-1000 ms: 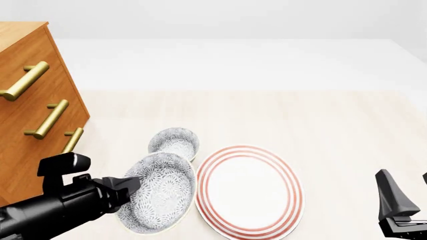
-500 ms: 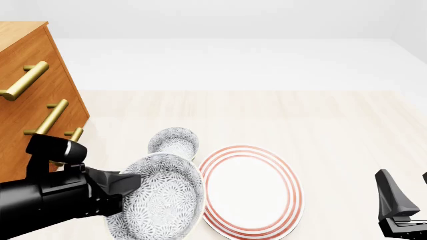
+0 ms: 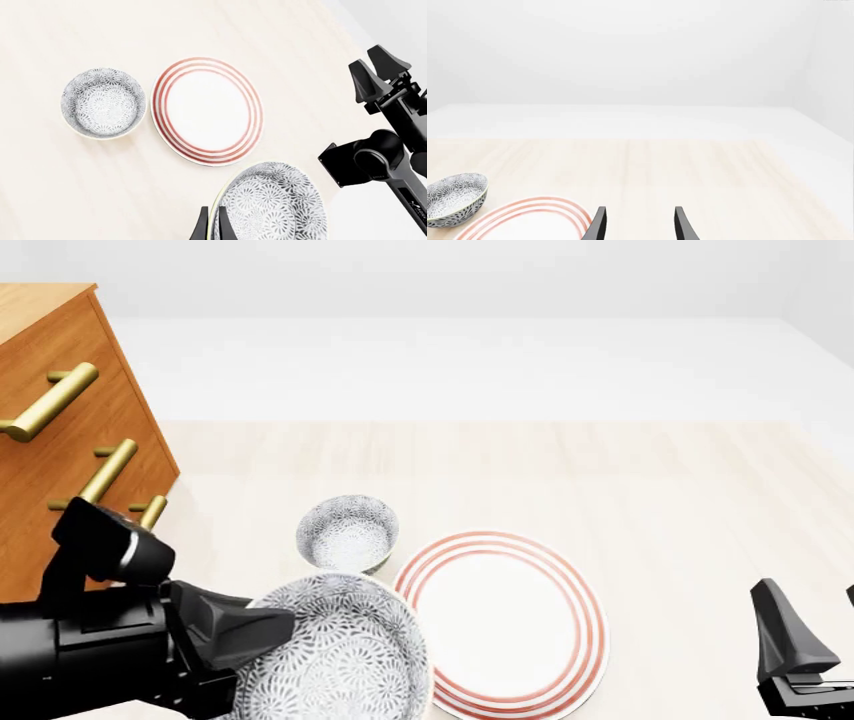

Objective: Stack the bowl in the middle on the bowl at the back.

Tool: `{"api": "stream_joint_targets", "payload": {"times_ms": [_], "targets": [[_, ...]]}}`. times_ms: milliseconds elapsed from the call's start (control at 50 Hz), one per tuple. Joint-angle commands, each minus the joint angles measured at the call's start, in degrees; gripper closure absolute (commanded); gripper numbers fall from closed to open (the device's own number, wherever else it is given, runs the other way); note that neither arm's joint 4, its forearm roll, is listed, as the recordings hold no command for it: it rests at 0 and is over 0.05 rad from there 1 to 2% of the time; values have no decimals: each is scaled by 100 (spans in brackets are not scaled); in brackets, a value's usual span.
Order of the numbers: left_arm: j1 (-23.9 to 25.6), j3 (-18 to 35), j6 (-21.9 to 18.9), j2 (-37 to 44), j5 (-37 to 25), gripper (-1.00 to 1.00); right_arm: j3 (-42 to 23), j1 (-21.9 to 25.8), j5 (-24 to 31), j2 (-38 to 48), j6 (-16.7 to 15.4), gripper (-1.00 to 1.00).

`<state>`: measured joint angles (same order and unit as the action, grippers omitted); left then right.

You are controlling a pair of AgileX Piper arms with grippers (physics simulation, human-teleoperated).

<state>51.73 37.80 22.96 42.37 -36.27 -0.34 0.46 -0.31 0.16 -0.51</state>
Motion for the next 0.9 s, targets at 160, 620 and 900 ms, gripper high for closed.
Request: {"api": "stream_joint_targets", "payload": {"times_ms": [160, 620, 900], "targets": [[401, -18, -157, -31, -219, 100, -5, 11, -7, -7, -33, -100], [842, -340, -5, 22, -153, 100, -12, 18, -13, -12, -56, -100], [911, -652, 151, -87, -111, 100, -10, 16, -10, -11, -48, -100]]}}
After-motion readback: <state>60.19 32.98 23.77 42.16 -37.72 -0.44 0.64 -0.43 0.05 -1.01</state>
